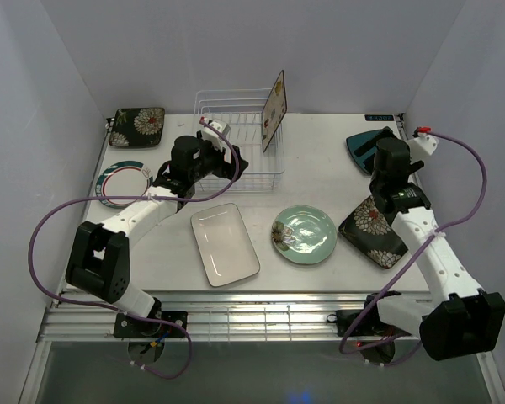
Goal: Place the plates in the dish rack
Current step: Pick up the plate from the corner of the board.
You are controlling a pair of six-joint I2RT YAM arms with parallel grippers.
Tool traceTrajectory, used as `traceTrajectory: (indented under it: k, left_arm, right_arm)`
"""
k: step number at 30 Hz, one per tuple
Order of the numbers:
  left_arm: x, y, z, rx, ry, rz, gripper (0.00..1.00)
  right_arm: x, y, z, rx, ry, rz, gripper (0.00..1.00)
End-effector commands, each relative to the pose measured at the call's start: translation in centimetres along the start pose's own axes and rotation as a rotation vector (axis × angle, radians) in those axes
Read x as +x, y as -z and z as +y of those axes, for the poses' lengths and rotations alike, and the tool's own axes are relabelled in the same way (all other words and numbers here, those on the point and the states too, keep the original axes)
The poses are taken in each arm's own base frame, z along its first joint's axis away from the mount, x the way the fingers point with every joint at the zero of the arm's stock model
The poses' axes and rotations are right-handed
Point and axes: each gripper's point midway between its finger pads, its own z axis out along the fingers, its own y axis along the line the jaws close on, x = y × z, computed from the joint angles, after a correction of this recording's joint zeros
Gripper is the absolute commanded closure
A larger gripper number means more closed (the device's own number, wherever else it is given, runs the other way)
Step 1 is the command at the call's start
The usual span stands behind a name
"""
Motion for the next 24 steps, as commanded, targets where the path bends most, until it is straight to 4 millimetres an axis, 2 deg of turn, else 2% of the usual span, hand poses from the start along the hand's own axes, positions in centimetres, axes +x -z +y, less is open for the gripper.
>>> traceTrajectory:
  k: [1, 2, 4, 5, 6, 8, 18, 19, 22, 24]
  left_arm:
    - [-1.6, 0.6, 0.0, -0.016, -0.002, -0.049, 0.02]
    - [-1.6, 0.6, 0.3, -0.028, -0.003, -0.051, 0.02]
    - [-1.7, 0.6, 0.5, -0.041, -0.007, -0.055, 0.02]
    - [-1.5, 0.6, 0.5, -0.042, -0.009, -0.056, 0.02]
    - [-1.7, 0.8, 0.6, -0.048, -0.011, -0.064, 0.02]
    - [-2.0, 0.9, 0.5, -0.044, -0.01, -0.071, 0.02]
    - [-1.5, 0.9, 0.2, -0.029, -0.004, -0.066, 0.02]
    - [-1.3, 0.9, 0.2, -0.026, -0.002, -0.063, 0.02]
    - [-1.4, 0.9, 0.2, -0.026, -0.004, -0.066, 0.02]
    - [-1.3, 0.8, 0.3, -0.032, -0.005, -0.065, 0.02]
  right_arm:
    - [0.0, -1.8, 0.5, -0.007, -0.091, 0.041, 0.1]
    - [-0.2, -2.7, -0.4, 0.018, -0.111, 0.043, 0.1]
    - [0.8, -4.2, -0.8, 0.002, -0.146, 0.101, 0.1]
    - [0.4, -5.1, -2.2, 0.025, -0.167, 0.102, 0.08]
    - [0.7, -5.6, -2.4, -0.013, -0.174, 0.142, 0.02]
    - [0.3, -7.2, -3.4, -0.045, -0.185, 0.124, 0.02]
    - [3.4, -11.6, -6.5, -0.078, -0.233, 0.215, 0.0]
    - [3.8, -12.3, -6.9, -0.071, -0.237, 0.216, 0.05]
    - [3.8, -13.5, -7.3, -0.063, -0.236, 0.211, 0.05]
    - [4.6, -14.5, -7.9, -0.039, -0.223, 0.22, 0.03]
